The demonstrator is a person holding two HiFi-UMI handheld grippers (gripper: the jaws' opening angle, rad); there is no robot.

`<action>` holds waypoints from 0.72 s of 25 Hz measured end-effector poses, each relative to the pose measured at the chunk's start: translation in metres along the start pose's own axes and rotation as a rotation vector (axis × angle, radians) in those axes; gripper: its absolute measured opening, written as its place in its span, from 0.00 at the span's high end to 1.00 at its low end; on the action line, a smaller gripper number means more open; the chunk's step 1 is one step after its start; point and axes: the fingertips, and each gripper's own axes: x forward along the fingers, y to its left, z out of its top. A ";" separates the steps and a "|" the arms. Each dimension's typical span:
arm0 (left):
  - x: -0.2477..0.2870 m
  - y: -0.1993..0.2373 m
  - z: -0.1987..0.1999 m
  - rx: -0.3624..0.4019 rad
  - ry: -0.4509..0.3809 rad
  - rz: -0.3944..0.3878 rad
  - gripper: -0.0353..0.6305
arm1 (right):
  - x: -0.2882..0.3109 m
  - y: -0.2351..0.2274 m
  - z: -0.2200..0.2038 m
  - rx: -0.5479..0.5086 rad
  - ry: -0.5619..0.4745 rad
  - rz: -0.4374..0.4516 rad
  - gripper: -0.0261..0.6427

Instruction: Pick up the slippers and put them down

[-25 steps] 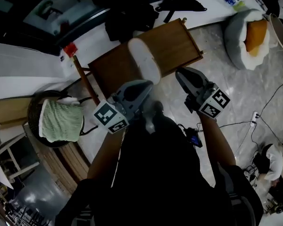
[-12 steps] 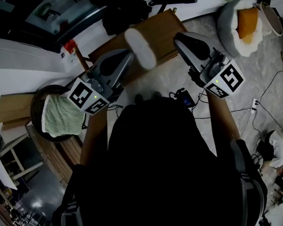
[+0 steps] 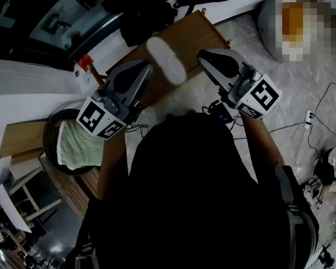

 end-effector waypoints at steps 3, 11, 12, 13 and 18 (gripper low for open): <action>0.004 -0.008 -0.008 -0.012 0.023 -0.021 0.93 | -0.001 0.002 -0.004 0.002 0.000 0.007 0.89; 0.016 -0.024 -0.027 -0.019 0.106 -0.035 0.93 | -0.013 0.003 -0.019 -0.020 0.061 0.002 0.90; 0.019 -0.028 -0.029 -0.018 0.116 -0.035 0.93 | -0.018 0.001 -0.020 -0.020 0.063 -0.001 0.90; 0.022 -0.033 -0.032 -0.017 0.125 -0.034 0.93 | -0.023 -0.001 -0.020 -0.018 0.063 -0.002 0.90; 0.036 -0.049 -0.049 -0.015 0.173 -0.023 0.93 | -0.044 -0.012 -0.030 0.007 0.068 0.000 0.90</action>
